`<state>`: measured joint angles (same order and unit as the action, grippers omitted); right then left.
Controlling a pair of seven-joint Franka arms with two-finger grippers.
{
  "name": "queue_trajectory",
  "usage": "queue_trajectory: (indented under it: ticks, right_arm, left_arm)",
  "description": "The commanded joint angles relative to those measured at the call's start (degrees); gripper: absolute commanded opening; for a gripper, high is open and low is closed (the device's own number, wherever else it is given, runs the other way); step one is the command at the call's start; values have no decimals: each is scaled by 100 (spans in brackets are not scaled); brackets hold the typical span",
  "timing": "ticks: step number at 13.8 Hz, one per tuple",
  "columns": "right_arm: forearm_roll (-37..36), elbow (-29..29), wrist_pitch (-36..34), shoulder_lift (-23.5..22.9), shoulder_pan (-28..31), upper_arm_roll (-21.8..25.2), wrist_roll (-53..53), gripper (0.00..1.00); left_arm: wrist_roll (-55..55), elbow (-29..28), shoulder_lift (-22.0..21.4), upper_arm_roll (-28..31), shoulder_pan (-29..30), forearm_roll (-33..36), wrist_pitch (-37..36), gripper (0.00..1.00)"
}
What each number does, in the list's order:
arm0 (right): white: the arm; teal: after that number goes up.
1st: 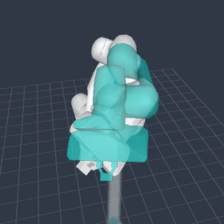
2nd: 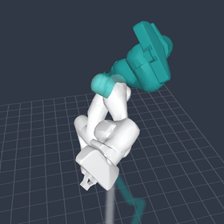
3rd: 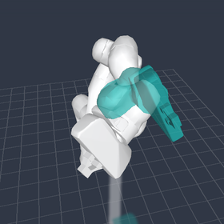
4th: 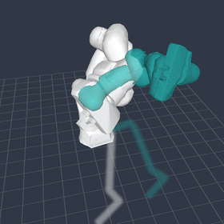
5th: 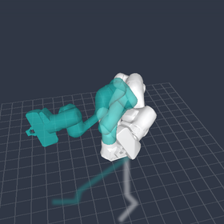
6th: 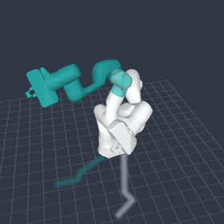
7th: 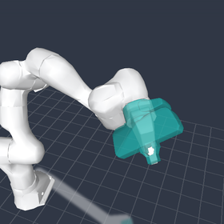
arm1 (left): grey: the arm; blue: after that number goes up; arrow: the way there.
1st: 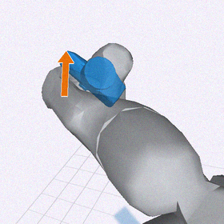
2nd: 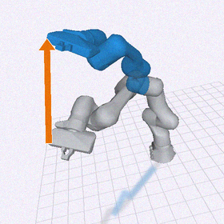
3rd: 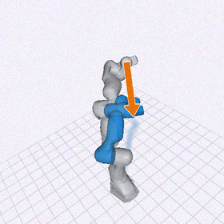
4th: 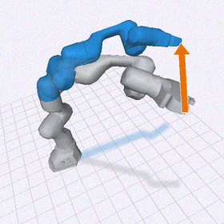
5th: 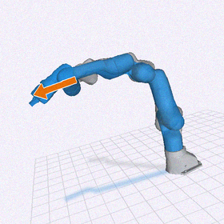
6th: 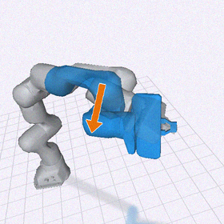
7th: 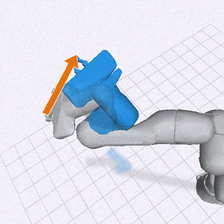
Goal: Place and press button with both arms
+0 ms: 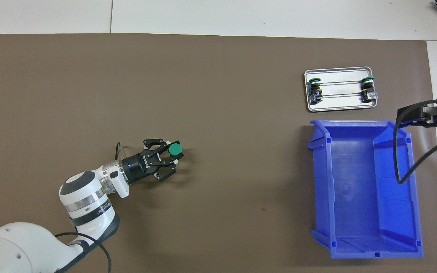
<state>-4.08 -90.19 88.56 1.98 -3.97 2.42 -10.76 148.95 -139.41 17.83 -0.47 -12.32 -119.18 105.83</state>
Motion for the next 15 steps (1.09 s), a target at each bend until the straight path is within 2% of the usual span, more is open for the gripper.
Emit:
queue_trajectory:
  ticks: [1,7,8,9,11,13,15]
  right_arm:
    - [4,-157,57,145,45,-31,162,100]
    - [4,-166,57,145,45,-31,162,100]
    - [4,-166,57,145,45,-31,162,100]
    - [4,-157,57,145,45,-31,162,100]
    - [4,-157,57,145,45,-31,162,100]
    - [4,-157,57,145,45,-31,162,100]
    - [4,-157,57,145,45,-31,162,100]
  left_arm:
    - [195,-87,89,73,-121,-114,-54,47]
    - [231,-131,89,82,-121,-97,-10,54]
    - [231,-148,89,82,-113,-97,-1,64]
    - [222,-148,89,74,-95,-97,8,68]
    - [196,-140,89,73,-112,-97,43,69]
    - [161,-87,107,65,-139,-97,183,84]
    - [152,-87,107,65,-130,-97,184,88]
